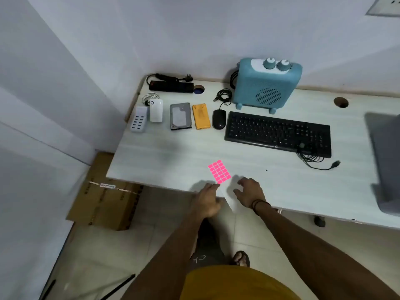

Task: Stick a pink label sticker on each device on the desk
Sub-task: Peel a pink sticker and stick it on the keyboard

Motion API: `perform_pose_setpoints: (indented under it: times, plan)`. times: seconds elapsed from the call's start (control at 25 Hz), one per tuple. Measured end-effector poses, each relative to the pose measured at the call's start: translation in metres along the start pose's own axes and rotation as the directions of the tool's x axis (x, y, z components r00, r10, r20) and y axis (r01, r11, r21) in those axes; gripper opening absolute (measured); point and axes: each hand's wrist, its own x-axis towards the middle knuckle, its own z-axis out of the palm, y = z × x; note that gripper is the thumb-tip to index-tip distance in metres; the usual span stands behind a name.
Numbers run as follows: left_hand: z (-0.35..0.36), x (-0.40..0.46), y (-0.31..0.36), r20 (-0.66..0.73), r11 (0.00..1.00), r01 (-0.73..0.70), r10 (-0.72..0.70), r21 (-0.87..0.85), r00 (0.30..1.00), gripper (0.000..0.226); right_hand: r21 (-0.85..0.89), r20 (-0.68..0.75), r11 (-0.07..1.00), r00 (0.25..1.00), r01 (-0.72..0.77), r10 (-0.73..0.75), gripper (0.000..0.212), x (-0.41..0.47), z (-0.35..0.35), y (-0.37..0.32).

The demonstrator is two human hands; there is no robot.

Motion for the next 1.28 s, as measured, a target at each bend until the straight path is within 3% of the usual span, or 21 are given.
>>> perform_pose_setpoints:
  times: [0.2, 0.32, 0.48, 0.68, 0.84, 0.96, 1.0, 1.08, 1.16, 1.28]
  plan:
    - [-0.009, 0.042, -0.005, 0.214, 0.982, 0.038, -0.079, 0.187, 0.974, 0.071, -0.001, 0.029, 0.967, 0.966, -0.256, 0.256, 0.067, 0.034, 0.001, -0.026]
    - [-0.017, 0.056, -0.010, 0.287, 0.957, -0.016, -0.070, 0.288, 0.955, 0.073, 0.102, 0.072, 0.913, 0.918, -0.395, 0.390, 0.072, 0.053, 0.001, -0.037]
    - [-0.019, 0.067, -0.016, 0.330, 0.936, -0.081, -0.040, 0.343, 0.943, 0.072, 0.204, 0.161, 0.842, 0.865, -0.500, 0.475, 0.043, 0.062, 0.008, -0.047]
    - [-0.021, 0.070, -0.016, 0.341, 0.925, -0.107, -0.025, 0.364, 0.940, 0.069, 0.167, 0.121, 0.846, 0.862, -0.507, 0.493, 0.026, 0.063, 0.010, -0.052]
    - [-0.027, 0.076, -0.018, 0.359, 0.962, -0.056, -0.046, 0.268, 0.932, 0.066, 0.281, 0.110, 0.831, 0.877, -0.480, 0.468, 0.023, 0.061, 0.006, -0.043]
    - [-0.038, 0.079, -0.014, 0.175, 0.984, 0.153, -0.136, -0.086, 0.975, 0.067, 0.462, 0.120, 0.788, 0.909, -0.408, 0.400, 0.022, 0.060, -0.004, -0.038]
    - [-0.043, 0.080, -0.010, 0.119, 0.932, 0.261, -0.238, -0.250, 0.964, 0.070, 0.538, 0.132, 0.750, 0.917, -0.385, 0.376, 0.022, 0.060, -0.009, -0.035]
    - [-0.055, 0.082, 0.001, 0.188, 0.658, 0.452, -0.434, -0.603, 0.881, 0.072, 0.660, 0.140, 0.685, 0.946, -0.310, 0.293, 0.023, 0.058, -0.022, -0.034]
    - [-0.059, 0.081, 0.011, 0.308, 0.392, 0.496, -0.450, -0.775, 0.838, 0.056, 0.730, 0.131, 0.644, 0.972, -0.227, 0.194, 0.023, 0.055, -0.038, -0.038]
    - [-0.065, 0.080, 0.029, 0.266, 0.304, 0.397, -0.392, -0.866, 0.880, 0.024, 0.697, 0.041, 0.710, 0.994, -0.100, 0.100, 0.018, 0.050, -0.060, -0.047]
